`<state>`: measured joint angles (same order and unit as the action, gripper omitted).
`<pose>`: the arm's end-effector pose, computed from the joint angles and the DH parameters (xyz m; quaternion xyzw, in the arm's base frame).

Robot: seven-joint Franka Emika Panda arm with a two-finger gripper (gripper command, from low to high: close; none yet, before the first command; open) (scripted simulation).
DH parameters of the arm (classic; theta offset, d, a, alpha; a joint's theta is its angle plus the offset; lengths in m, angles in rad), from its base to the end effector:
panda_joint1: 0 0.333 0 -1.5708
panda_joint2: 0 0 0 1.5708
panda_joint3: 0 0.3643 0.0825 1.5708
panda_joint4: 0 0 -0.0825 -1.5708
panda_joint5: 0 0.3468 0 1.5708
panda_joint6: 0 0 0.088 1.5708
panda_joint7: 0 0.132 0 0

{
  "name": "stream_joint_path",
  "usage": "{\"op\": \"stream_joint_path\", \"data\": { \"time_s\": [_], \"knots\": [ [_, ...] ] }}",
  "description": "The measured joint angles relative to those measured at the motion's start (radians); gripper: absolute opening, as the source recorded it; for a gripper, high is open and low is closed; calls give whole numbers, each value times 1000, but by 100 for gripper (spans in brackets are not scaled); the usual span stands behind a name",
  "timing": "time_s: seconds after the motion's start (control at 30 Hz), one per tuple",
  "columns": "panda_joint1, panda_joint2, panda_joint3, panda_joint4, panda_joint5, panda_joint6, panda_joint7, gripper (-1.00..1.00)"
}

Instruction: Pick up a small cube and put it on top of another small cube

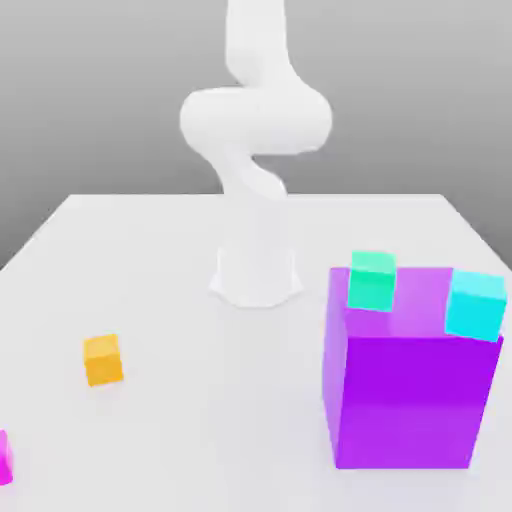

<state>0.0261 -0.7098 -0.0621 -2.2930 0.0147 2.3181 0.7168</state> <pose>0.3267 -0.0213 0.7018 -0.8667 0.3458 -0.3284 0.1464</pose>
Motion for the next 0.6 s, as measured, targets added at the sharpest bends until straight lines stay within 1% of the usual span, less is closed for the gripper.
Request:
{"op": "stream_joint_path", "data": {
  "time_s": [0.17,0.3,0.47,0.6],
  "knots": [
    [48,182,-130,14,47,39,-183,0],
    [75,324,-228,24,103,69,-339,0],
    [85,507,-329,39,197,104,-552,0],
    [56,658,-379,51,281,130,-728,0]
  ]
}}
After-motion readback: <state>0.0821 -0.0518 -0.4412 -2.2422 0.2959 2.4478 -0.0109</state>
